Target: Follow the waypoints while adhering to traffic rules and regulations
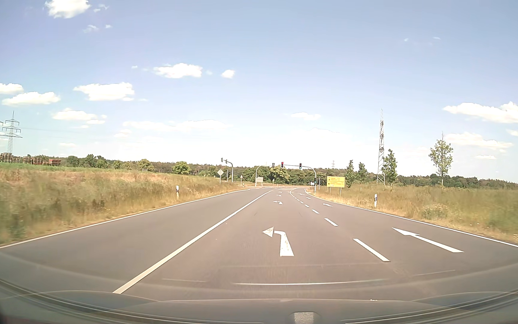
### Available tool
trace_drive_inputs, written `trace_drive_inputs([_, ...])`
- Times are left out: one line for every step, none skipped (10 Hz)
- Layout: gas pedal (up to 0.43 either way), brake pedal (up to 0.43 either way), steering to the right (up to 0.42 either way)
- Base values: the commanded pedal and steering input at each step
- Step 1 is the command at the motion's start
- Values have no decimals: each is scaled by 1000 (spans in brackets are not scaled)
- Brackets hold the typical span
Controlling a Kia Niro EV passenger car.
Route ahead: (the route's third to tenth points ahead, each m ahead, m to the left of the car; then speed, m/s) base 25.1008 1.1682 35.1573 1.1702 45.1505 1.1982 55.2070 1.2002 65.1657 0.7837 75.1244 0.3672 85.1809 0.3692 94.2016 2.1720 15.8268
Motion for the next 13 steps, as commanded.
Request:
trace_drive_inputs([0, 232, 6])
trace_drive_inputs([0, 238, 5])
trace_drive_inputs([0, 238, 5])
trace_drive_inputs([0, 244, 5])
trace_drive_inputs([0, 238, 5])
trace_drive_inputs([0, 238, 5])
trace_drive_inputs([0, 238, 5])
trace_drive_inputs([0, 244, 5])
trace_drive_inputs([0, 244, 5])
trace_drive_inputs([0, 244, 5])
trace_drive_inputs([0, 250, 5])
trace_drive_inputs([0, 250, 5])
trace_drive_inputs([0, 250, 5])
